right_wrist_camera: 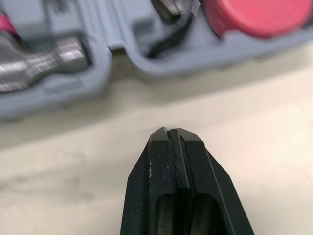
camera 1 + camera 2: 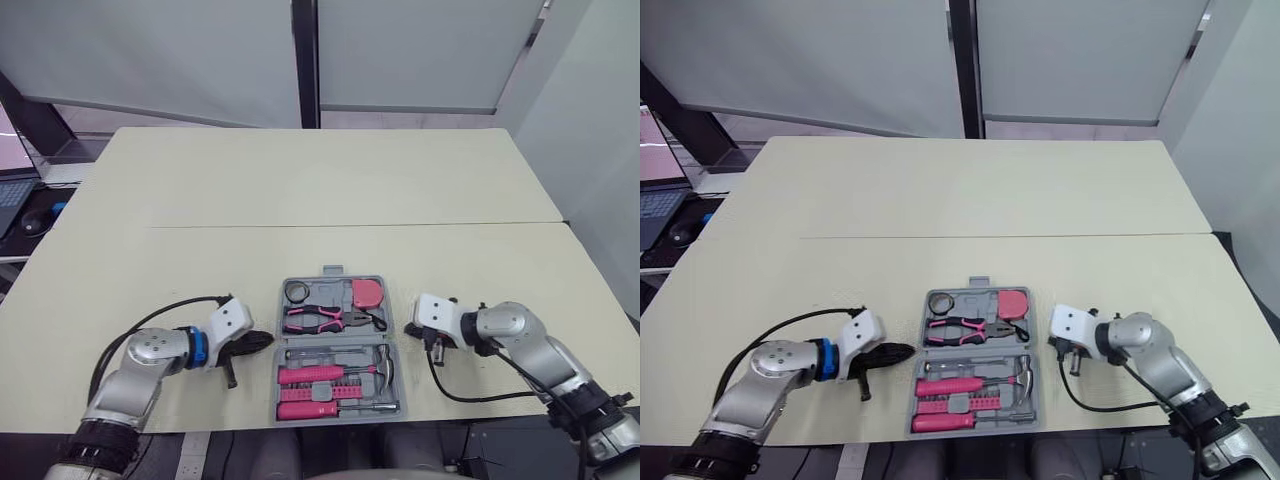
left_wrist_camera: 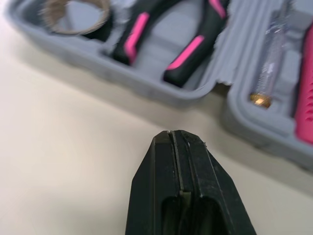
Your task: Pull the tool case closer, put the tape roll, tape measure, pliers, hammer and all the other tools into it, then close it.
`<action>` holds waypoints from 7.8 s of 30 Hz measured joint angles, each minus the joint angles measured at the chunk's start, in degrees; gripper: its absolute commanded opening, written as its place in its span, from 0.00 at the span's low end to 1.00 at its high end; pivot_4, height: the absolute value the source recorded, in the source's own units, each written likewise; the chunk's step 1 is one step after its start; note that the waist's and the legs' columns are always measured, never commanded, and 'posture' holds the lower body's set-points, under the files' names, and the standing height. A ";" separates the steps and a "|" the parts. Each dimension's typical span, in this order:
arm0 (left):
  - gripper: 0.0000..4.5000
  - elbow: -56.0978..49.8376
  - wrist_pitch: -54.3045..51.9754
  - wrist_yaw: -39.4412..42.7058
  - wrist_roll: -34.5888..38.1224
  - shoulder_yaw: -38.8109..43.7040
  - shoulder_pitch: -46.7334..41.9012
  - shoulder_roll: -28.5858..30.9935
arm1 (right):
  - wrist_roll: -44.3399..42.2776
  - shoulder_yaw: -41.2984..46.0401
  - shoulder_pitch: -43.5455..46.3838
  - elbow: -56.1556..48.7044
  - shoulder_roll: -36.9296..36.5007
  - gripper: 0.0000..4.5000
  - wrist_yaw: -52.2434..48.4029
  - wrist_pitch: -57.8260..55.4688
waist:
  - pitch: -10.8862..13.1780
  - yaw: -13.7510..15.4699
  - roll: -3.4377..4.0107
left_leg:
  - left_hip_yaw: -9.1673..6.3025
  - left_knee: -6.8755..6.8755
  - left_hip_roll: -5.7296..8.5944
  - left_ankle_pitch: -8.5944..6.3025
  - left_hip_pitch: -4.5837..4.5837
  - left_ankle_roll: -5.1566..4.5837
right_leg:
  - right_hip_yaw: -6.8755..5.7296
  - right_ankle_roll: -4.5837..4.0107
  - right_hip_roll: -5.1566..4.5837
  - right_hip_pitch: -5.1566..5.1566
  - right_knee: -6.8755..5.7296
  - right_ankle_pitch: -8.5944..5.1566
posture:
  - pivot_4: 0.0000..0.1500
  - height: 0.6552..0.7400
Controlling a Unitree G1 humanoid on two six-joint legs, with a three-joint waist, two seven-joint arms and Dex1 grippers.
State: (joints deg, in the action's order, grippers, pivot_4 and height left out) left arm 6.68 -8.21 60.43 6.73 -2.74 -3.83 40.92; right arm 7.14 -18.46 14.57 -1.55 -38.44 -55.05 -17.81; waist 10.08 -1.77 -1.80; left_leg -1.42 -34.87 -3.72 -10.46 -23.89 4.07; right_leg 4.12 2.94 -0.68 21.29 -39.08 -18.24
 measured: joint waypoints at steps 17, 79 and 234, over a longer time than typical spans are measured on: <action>0.00 -16.02 -0.42 -3.77 7.75 11.57 9.43 1.24 | -4.01 9.63 -4.92 1.54 -1.58 0.00 5.32 3.67 | 0.02 -0.05 0.01 | 0.04 -0.01 0.01 0.00 -0.03 0.00 | 0.03 0.01 -0.05 0.01 0.01 0.01 | 1.00 1.00; 0.00 -16.59 4.38 8.75 -5.53 -22.28 -3.30 0.81 | -12.24 12.24 -5.55 -1.62 -2.70 0.06 2.47 -5.51 | 0.00 -0.06 0.10 | 0.01 -0.06 0.02 0.01 0.01 -0.01 | 0.08 0.03 0.02 -0.07 -0.01 0.02 | 1.00 1.00; 0.00 -25.20 -10.11 -7.91 7.32 4.89 21.73 3.91 | 0.76 -8.07 -1.47 -17.67 -11.21 0.01 -14.92 -3.71 | 0.19 0.06 0.22 | 0.07 0.03 0.03 -0.01 -0.06 -0.01 | 0.01 0.19 -0.13 0.11 0.04 -0.22 | 1.00 1.00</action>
State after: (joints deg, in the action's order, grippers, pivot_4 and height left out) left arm -18.52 -18.32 52.52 14.04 2.15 17.90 44.83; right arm 7.90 -26.53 13.10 -19.21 -49.65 -69.97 -21.53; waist 10.28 -1.71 -1.59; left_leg -1.35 -34.84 -3.69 -10.47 -23.95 4.06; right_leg 4.12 3.13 -0.81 21.39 -39.04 -18.47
